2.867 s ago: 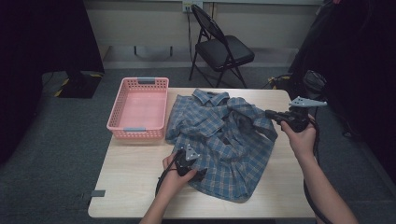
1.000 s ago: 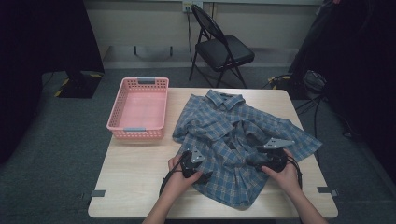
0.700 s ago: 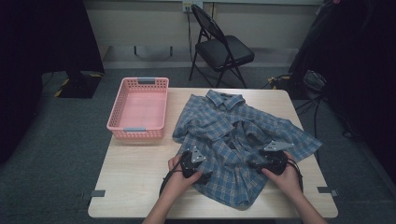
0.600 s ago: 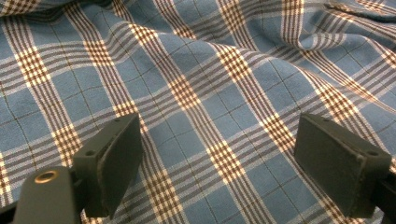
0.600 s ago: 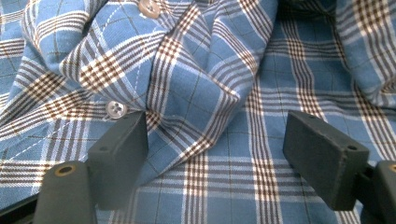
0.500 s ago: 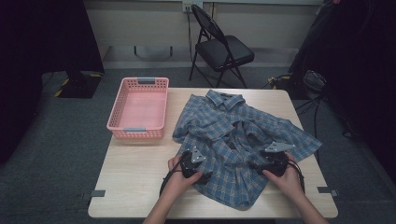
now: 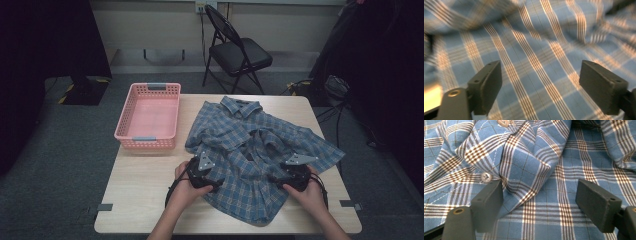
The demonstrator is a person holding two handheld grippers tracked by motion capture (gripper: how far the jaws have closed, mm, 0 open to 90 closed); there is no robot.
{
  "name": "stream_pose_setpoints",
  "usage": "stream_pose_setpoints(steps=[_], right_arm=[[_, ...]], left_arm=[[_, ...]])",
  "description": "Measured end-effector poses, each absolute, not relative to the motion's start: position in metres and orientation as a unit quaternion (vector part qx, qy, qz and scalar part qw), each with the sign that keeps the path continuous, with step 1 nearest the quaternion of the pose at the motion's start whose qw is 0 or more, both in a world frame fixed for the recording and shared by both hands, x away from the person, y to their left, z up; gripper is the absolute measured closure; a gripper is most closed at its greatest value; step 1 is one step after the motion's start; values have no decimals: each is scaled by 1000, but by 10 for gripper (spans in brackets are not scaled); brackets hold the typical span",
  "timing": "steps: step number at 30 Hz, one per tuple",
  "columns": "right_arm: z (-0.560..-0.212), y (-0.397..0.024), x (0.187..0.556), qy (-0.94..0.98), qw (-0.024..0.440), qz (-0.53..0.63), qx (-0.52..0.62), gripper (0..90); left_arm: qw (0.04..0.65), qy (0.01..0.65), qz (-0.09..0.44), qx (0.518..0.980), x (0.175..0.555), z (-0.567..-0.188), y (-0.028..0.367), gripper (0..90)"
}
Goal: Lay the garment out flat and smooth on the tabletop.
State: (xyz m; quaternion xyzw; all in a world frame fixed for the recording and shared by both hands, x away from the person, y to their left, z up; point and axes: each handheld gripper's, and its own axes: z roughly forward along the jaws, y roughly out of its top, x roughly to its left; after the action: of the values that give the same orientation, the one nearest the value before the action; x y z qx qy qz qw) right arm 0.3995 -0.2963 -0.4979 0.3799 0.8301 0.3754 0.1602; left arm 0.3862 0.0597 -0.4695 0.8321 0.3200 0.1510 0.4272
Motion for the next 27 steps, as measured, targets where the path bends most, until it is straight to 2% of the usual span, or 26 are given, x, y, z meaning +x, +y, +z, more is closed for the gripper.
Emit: stream_pose_setpoints(steps=[2,9,12,20,27], right_arm=[[-498,-296,399,830,160,375,380,213],[-498,-296,399,830,160,375,380,213],[-498,-296,399,830,160,375,380,213],[-498,-296,399,830,160,375,380,213],[-498,-296,399,830,160,375,380,213]], left_arm=[[431,327,154,827,391,-460,58,248],[434,321,177,823,417,-431,41,294],[426,320,179,827,431,-425,30,345],[402,322,174,839,461,-436,4,448],[351,321,178,861,477,-459,-3,473]])
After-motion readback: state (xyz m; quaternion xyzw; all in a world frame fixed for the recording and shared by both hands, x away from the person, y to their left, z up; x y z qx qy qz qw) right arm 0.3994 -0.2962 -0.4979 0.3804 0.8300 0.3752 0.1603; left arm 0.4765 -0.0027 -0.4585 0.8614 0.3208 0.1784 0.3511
